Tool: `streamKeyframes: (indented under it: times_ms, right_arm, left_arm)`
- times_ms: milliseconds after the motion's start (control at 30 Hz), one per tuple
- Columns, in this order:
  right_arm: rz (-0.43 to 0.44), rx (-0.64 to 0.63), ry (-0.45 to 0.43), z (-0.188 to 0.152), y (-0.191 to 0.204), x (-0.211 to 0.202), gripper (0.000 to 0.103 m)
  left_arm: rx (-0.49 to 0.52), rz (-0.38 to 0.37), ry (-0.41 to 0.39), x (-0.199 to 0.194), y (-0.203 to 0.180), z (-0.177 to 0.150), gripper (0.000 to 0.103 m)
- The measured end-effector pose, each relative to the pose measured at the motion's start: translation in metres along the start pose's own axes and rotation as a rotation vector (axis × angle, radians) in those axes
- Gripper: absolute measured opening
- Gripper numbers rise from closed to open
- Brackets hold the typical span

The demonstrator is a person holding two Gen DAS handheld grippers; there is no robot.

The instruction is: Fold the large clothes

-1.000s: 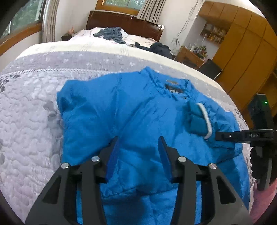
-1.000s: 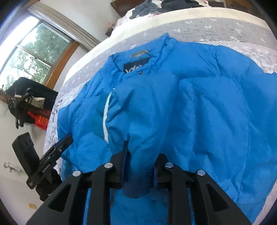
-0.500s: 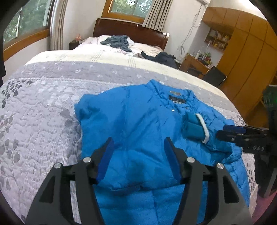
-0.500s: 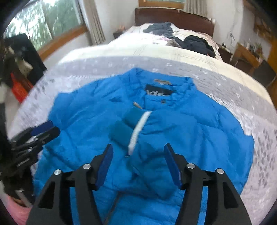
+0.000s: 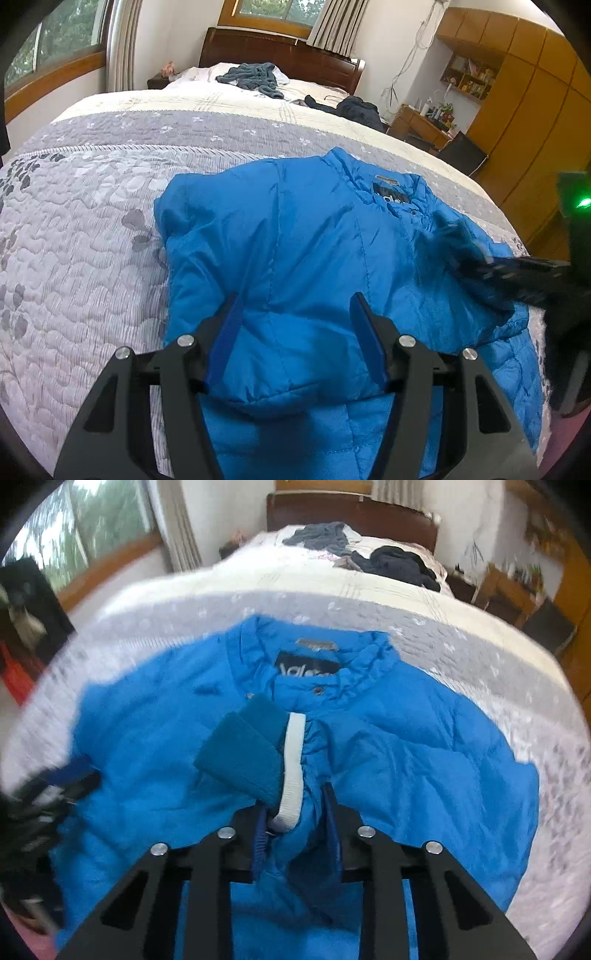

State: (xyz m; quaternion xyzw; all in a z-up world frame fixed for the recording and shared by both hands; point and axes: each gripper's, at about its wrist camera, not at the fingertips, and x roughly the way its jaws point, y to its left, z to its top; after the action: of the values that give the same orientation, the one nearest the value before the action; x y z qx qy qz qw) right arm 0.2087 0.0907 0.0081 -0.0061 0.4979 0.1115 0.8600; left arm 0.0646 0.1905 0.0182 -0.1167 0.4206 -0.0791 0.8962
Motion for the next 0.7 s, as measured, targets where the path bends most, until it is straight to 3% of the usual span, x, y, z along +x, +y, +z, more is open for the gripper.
streamKeyframes:
  times_ms: [100, 233, 467, 633, 700]
  right_arm:
    - [0.084, 0.084, -0.037, -0.006, -0.03, -0.025, 0.027]
    - [0.127, 0.192, -0.056, -0.02, -0.078, -0.049, 0.027]
    - [-0.021, 0.343, -0.026, -0.057, -0.155, -0.057, 0.031]
    - [0.011, 0.298, -0.123, -0.05, -0.151, -0.078, 0.031]
    - [0.026, 0.255, -0.123, -0.042, -0.14, -0.074, 0.031]
  left_arm:
    - [-0.001, 0.002, 0.0, 0.001, 0.0, 0.0, 0.06]
    - [-0.008, -0.003, -0.002, 0.0, 0.001, 0.0, 0.06]
    - [-0.008, 0.011, -0.003, -0.005, -0.002, 0.001, 0.06]
    - [0.021, 0.001, -0.065, -0.031, -0.016, 0.007, 0.06]
    - [0.035, -0.018, -0.061, -0.033, -0.023, 0.006, 0.06]
